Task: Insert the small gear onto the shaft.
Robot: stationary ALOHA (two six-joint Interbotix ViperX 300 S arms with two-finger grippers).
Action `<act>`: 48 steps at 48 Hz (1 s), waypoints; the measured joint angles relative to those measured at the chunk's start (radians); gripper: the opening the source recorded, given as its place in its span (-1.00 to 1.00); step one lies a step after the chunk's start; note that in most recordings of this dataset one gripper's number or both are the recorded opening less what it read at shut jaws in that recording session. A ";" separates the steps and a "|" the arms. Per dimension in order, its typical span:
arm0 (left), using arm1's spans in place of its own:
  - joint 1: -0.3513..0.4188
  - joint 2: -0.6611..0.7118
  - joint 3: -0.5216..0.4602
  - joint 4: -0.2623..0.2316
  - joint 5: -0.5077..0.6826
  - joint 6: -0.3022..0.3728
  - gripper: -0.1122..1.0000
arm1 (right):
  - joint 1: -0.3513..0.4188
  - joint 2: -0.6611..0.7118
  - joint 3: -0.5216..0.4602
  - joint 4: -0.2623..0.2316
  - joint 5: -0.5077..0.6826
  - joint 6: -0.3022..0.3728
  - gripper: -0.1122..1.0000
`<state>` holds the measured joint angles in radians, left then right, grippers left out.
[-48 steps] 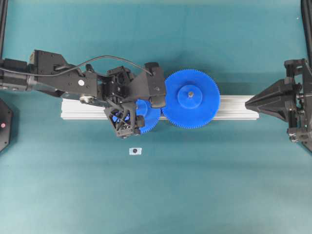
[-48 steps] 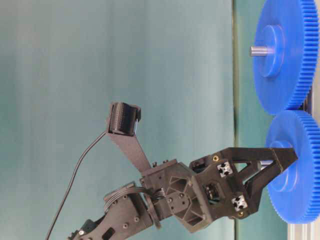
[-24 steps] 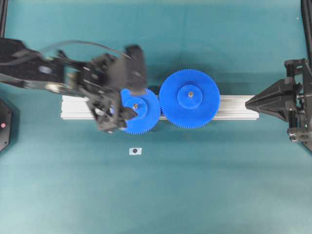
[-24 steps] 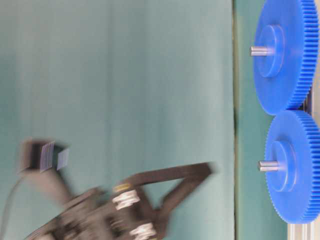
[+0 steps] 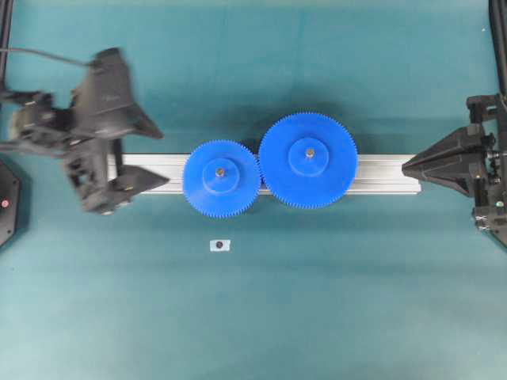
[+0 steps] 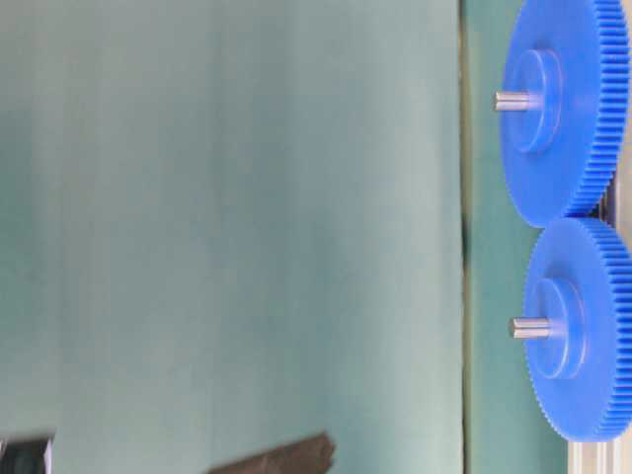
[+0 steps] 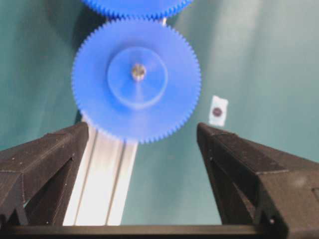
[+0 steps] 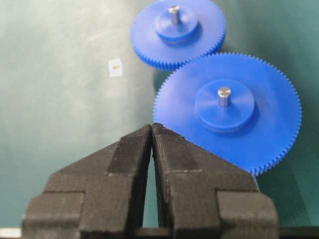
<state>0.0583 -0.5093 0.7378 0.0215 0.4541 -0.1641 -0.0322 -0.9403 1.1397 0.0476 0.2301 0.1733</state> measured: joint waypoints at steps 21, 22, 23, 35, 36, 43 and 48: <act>-0.034 -0.178 0.135 -0.002 -0.120 -0.005 0.77 | 0.000 -0.002 0.005 0.000 0.003 0.000 -0.56; -0.034 -0.179 0.137 0.000 -0.121 -0.006 0.77 | 0.002 -0.002 0.005 0.000 0.005 0.000 -0.56; -0.034 -0.179 0.140 -0.002 -0.120 -0.005 0.77 | 0.000 -0.002 0.005 0.000 0.003 0.000 -0.56; -0.034 -0.183 0.153 0.000 -0.124 -0.006 0.77 | 0.000 -0.003 0.021 0.000 -0.020 0.000 -0.56; -0.035 -0.183 0.153 0.000 -0.124 -0.006 0.77 | 0.000 -0.005 0.021 0.000 -0.023 0.000 -0.56; -0.035 -0.196 0.158 0.000 -0.124 -0.006 0.77 | 0.000 -0.008 0.026 0.000 -0.031 0.000 -0.56; -0.035 -0.218 0.170 0.000 -0.124 -0.009 0.77 | 0.000 -0.012 0.032 0.000 -0.032 0.000 -0.56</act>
<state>0.0230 -0.7271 0.9081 0.0215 0.3298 -0.1733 -0.0322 -0.9526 1.1720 0.0476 0.1979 0.1733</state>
